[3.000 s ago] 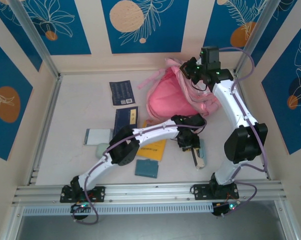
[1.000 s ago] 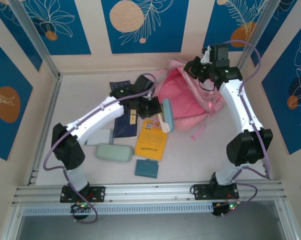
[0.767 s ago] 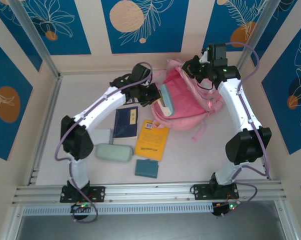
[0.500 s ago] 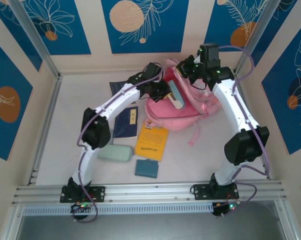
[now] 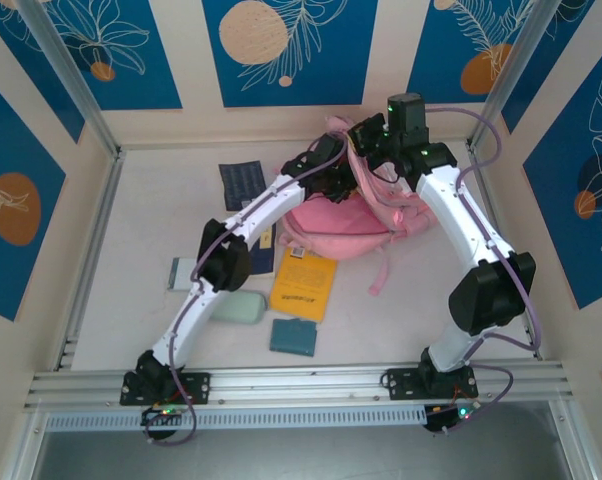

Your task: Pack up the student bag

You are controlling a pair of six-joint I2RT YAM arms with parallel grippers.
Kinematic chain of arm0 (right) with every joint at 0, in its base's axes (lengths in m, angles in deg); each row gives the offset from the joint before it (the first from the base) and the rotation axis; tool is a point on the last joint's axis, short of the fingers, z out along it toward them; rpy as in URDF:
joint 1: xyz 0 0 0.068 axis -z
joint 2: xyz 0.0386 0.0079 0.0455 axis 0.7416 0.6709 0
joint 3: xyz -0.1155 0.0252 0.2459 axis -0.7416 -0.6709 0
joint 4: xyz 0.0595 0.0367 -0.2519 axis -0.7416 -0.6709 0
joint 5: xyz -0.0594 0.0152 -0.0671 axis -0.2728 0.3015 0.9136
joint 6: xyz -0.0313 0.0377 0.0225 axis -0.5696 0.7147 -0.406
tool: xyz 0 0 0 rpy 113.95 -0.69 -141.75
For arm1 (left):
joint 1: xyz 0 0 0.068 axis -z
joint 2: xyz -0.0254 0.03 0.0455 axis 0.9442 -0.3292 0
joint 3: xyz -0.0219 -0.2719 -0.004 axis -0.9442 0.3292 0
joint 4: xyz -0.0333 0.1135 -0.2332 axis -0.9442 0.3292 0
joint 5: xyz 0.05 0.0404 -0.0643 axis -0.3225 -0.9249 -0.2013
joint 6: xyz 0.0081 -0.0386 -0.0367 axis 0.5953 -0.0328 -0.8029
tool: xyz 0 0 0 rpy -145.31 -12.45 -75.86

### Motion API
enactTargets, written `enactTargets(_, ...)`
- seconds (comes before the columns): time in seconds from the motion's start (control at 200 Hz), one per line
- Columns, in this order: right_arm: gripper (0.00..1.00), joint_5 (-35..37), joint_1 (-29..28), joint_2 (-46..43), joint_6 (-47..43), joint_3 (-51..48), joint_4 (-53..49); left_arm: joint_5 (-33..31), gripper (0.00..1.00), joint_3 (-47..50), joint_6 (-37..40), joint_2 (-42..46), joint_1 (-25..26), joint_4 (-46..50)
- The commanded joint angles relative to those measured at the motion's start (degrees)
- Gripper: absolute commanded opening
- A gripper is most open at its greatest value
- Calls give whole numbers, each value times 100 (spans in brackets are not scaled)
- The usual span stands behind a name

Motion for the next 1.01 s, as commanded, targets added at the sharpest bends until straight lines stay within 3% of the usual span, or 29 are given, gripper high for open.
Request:
enactTargets(0.0, 0, -29, -205, -267, 441, -17, 1144, 136, 61, -328, -448, -282, 682, -653)
enactTargets(0.08, 0, 5, -178, -316, 390, -35, 1106, 277, 85, -386, -257, -266, 667, -470)
enactTargets(0.175, 0, 48, -118, -430, 312, -181, 1189, 373, 94, -324, 30, -110, 585, -130)
enactTargets(0.465, 0, -18, 409, -749, -222, -442, 1060, 770, 94, 2086, 1031, 1569, 240, -646)
enactTargets(0.655, 0, -72, 817, -880, -497, -774, 1100, 995, 94, 3207, 1684, 2494, 120, -433)
enactTargets(1.0, 0, -386, 737, -866, -1140, -1153, 990, 750, 93, 5041, 1969, 4068, -194, 97)
